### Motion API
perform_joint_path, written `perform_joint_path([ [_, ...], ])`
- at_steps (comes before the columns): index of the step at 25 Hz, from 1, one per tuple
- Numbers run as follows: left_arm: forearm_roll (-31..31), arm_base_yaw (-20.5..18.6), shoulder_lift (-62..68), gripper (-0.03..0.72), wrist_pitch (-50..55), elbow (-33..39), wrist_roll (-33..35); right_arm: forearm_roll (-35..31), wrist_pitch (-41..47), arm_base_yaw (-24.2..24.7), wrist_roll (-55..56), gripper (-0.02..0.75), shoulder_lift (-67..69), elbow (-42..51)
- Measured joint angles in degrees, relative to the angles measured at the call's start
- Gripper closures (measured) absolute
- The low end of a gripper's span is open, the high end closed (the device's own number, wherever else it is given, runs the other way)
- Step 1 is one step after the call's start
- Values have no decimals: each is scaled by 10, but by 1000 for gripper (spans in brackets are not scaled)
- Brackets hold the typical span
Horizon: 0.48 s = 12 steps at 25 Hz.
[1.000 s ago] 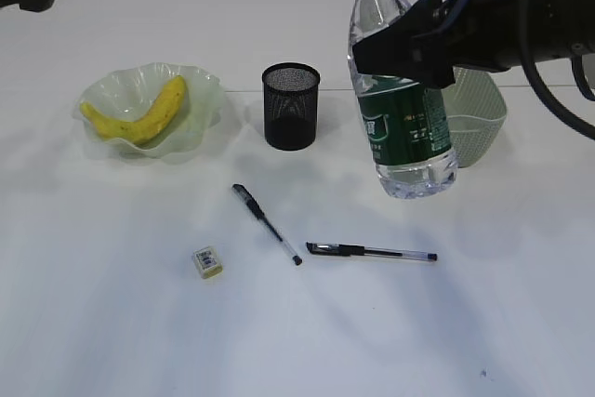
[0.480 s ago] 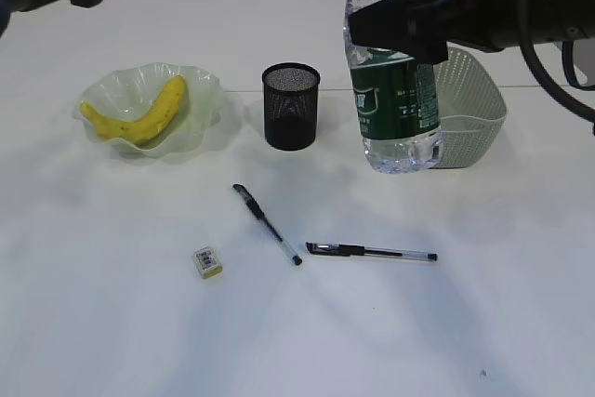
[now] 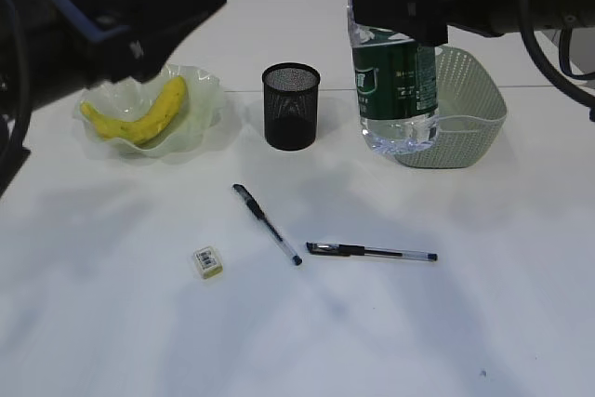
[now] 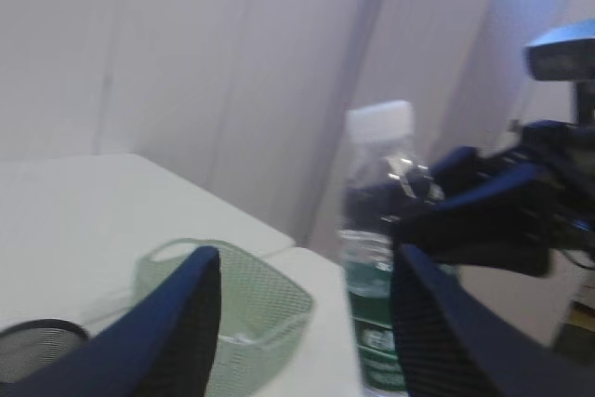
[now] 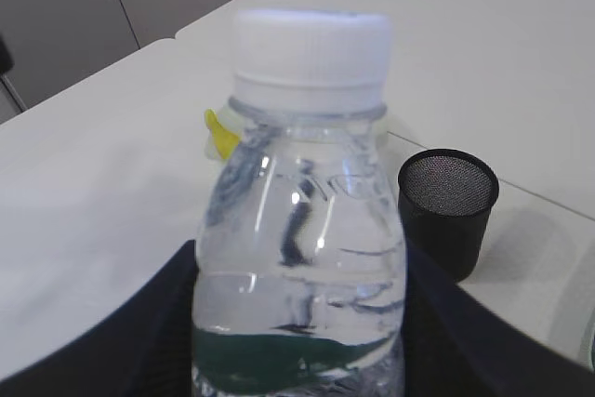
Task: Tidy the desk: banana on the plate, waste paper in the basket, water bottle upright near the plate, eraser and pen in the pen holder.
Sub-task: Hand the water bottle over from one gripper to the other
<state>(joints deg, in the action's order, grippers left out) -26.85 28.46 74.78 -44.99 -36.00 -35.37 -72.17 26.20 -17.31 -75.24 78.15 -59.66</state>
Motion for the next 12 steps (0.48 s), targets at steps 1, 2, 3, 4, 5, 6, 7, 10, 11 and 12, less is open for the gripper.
perform_joint_path([
  [1, -31, 0, 3, 276, -22, 7, -30, -5, 0, 0, -4, 329, 0, 0],
  [2, -75, 0, 8, 276, -45, 12, -61, -10, 0, 0, -12, 329, 0, 0],
  [3, -112, 0, 14, 276, -59, 13, -80, -17, 1, 0, -21, 329, 0, 0],
  [4, -154, 0, 19, 276, -71, 13, -95, -23, 5, 0, -29, 329, 0, 0],
  [5, -185, 0, 27, 276, -79, 13, -106, -32, 14, 0, -41, 329, 0, 0],
  [6, -203, 1, 36, 272, -84, 15, -116, -41, 26, 0, -57, 329, 0, 0],
  [7, -209, 1, 42, 260, -87, 15, -125, -46, 40, 0, -70, 329, 0, 0],
  [10, -195, 1, 61, 182, -96, 15, -153, -72, 81, 0, -108, 329, 0, 0],
  [11, -186, 1, 66, 153, -99, 15, -160, -81, 90, 0, -117, 329, 0, 0],
  [12, -180, 1, 69, 123, -99, 15, -167, -92, 98, 0, -129, 329, 0, 0],
])
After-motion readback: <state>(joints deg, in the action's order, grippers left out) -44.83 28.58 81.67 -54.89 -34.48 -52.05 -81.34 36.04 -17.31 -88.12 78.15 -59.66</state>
